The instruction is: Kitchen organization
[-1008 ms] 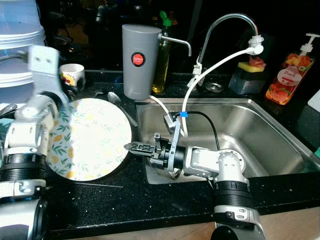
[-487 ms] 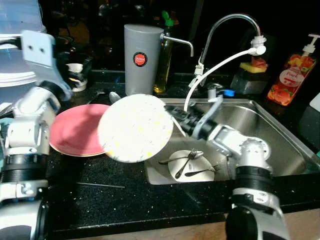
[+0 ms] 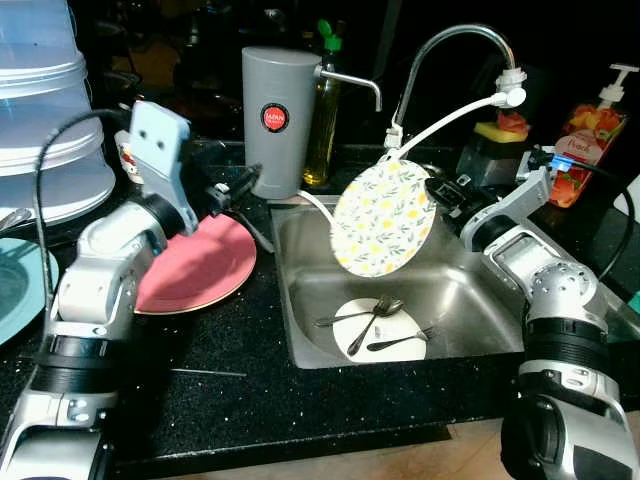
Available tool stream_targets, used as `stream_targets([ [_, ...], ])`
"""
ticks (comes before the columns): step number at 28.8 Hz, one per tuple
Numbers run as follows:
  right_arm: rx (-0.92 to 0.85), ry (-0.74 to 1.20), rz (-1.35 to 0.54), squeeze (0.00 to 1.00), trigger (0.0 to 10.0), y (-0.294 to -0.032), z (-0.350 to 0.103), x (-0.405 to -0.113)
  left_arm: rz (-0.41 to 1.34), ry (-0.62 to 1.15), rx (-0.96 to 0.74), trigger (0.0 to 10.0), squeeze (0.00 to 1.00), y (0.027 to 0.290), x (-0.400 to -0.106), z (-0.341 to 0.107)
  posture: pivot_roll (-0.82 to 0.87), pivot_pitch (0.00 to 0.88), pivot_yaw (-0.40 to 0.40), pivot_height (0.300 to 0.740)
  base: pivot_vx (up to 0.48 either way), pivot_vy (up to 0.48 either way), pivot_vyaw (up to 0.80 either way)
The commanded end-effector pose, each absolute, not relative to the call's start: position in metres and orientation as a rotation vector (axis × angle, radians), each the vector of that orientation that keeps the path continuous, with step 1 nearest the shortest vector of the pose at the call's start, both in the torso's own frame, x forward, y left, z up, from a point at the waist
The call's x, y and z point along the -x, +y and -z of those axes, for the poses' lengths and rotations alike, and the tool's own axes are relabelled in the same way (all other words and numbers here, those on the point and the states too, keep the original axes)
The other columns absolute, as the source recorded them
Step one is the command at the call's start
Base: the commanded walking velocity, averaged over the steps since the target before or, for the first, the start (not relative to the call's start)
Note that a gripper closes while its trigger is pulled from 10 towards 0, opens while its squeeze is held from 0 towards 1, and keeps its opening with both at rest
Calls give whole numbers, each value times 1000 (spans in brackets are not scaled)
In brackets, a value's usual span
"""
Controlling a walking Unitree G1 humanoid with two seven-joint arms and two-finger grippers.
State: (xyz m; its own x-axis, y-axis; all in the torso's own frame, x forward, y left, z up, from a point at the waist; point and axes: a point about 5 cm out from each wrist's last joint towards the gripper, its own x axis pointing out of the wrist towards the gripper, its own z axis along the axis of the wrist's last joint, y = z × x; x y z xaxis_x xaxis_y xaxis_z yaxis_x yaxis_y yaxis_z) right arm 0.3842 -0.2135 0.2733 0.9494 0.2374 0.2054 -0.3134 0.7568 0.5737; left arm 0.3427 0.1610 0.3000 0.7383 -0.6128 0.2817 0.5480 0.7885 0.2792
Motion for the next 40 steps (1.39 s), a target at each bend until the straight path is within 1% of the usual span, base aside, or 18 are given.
stream_targets([
  [1, -542, -148, -284, 0, 0, -210, -270, -385, 722, -339, -153, 10000, 0, 145, -338, -290, 60, 20, -60, 740, 0, 0, 0],
  [7, -504, -123, -305, 0, 0, -196, -255, -387, 810, -249, -139, 10000, 0, 130, -332, -273, 61, 23, -59, 740, 0, 0, 0],
  [11, -411, -77, -334, 0, 0, -176, -232, -387, 798, 1, -186, 10000, 0, 127, -334, -235, 63, 28, -61, 740, 0, 0, 0],
  [14, -397, -73, -340, 0, 0, -173, -230, -387, 793, 23, -175, 10000, 0, 127, -334, -232, 63, 30, -61, 740, 0, 0, 0],
  [16, -308, -71, -362, 0, 0, -164, -224, -387, 799, 30, -167, 10000, 0, 125, -332, -231, 63, 30, -62, 740, 0, 0, 0],
  [21, -279, -81, -384, 0, 0, -160, -226, -385, 752, 2, -164, 10000, 0, 129, -334, -237, 64, 31, -61, 740, 0, 0, 0],
  [22, -272, -88, -393, 0, 3059, -158, -228, -385, 685, -19, -170, 10000, 0, 135, -338, -241, 64, 29, -61, 740, 0, 0, 0],
  [23, -264, -93, -405, 0, 10000, -155, -230, -385, 568, -47, -169, 10000, 0, 146, -345, -246, 64, 29, -61, 740, 0, 0, 0],
  [25, -264, -89, -458, 0, 10000, -146, -232, -382, 297, -56, -180, 10000, 0, 174, -355, -252, 64, 29, -61, 740, 0, 0, 0],
  [29, -272, -60, -556, 0, 10000, -128, -231, -377, -37, -7, -248, 10000, 0, 221, -357, -256, 67, 32, -67, 740, 0, 0, 0],
  [30, -272, -60, -556, 0, 10000, -128, -231, -377, -37, -7, -248, 10000, 0, 221, -357, -256, 67, 32, -67, 740, 0, 0, 0],
  [31, -273, -57, -579, 0, 10000, -123, -231, -376, -112, -7, -268, 10000, 0, 234, -356, -258, 67, 32, -67, 740, 0, 0, 0],
  [32, -273, -57, -579, 0, 10000, -123, -231, -376, -112, -7, -268, 10000, 0, 234, -356, -258, 67, 32, -67, 740, 0, 0, 0],
  [34, -277, -52, -619, 0, 10000, -112, -230, -374, -238, 16, -291, 10000, 0, 261, -350, -257, 67, 32, -67, 740, 0, 0, 0],
  [35, -277, -52, -619, 0, 10000, -112, -230, -374, -238, 16, -291, 10000, 0, 261, -350, -257, 67, 32, -67, 740, 0, 0, 0],
  [36, -277, -48, -635, 0, 10000, -107, -230, -372, -268, 45, -299, 10000, 0, 271, -347, -252, 67, 32, -67, 740, 0, 0, 0],
  [38, -276, -37, -669, 0, 10000, -97, -230, -370, -243, 146, -266, 10000, 0, 283, -342, -233, 72, 32, -75, 740, 0, 0, 0],
  [40, -276, -35, -675, 0, 10000, -95, -230, -370, -219, 171, -242, 10000, 0, 283, -341, -229, 73, 32, -74, 740, 0, 0, 0],
])
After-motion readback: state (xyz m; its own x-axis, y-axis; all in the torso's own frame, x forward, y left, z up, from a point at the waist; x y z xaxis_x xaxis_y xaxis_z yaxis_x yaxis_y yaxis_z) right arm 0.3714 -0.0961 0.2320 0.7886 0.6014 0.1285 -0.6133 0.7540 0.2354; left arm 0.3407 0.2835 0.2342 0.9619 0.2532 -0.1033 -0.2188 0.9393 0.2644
